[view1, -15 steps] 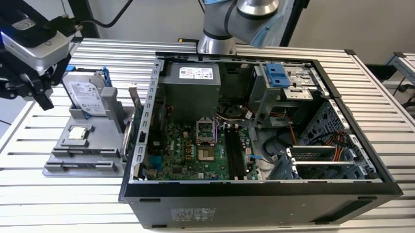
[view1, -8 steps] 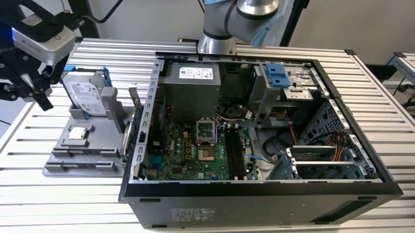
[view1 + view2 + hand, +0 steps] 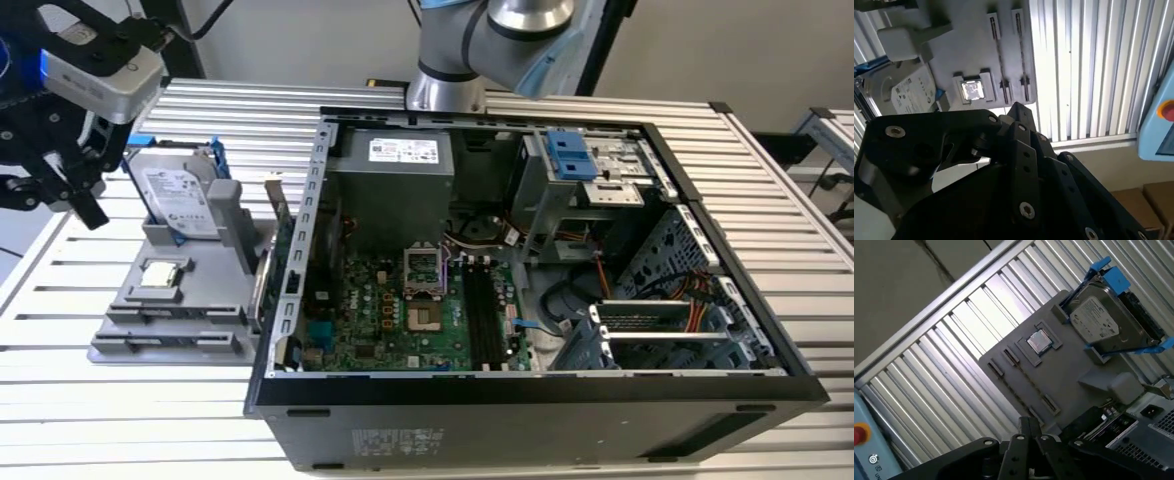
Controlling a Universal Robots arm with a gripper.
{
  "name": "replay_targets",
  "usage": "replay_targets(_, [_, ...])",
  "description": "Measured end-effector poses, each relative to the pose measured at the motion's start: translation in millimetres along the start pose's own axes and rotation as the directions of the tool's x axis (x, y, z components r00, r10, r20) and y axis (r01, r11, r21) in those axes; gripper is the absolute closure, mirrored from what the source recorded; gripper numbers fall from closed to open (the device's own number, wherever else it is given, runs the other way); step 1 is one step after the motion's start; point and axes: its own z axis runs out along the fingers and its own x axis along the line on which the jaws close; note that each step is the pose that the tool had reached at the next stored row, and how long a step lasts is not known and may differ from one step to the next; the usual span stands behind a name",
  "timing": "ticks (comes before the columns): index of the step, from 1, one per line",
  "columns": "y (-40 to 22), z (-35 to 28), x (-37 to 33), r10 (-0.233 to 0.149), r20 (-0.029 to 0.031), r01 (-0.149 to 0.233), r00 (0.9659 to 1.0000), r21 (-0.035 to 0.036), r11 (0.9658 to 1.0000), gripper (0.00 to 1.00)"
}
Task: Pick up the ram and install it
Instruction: 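Pick up the ram and move it above insertion slot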
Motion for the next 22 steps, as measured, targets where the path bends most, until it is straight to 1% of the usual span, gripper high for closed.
replay_targets(3, [0.0, 0.0, 0.0, -0.054, -0.0029, 0.054, 0.9985, 0.0000, 0.9985, 1.00])
replay_targets(5, [0.0, 0.0, 0.0, -0.091, -0.0049, 0.091, 0.9958, -0.0002, 0.9958, 1.00])
replay_targets(8, [0.0, 0.0, 0.0, -0.144, -0.0077, 0.144, 0.9895, -0.0004, 0.9895, 1.00])
replay_targets(10, [0.0, 0.0, 0.0, -0.181, -0.0096, 0.181, 0.9835, -0.0007, 0.9835, 1.00])
replay_targets(12, [0.0, 0.0, 0.0, -0.217, -0.0115, 0.217, 0.9762, -0.0011, 0.9763, 1.00])
replay_targets(14, [0.0, 0.0, 0.0, -0.251, -0.0134, 0.251, 0.9678, -0.0016, 0.9679, 1.00])
replay_targets(18, [0.1, 0.0, -0.1, -0.319, -0.0170, 0.319, 0.9477, -0.0027, 0.9479, 1.00])
replay_targets(22, [0.4, -0.1, -0.4, -0.365, -0.0194, 0.365, 0.9309, -0.0032, 0.9311, 1.00])
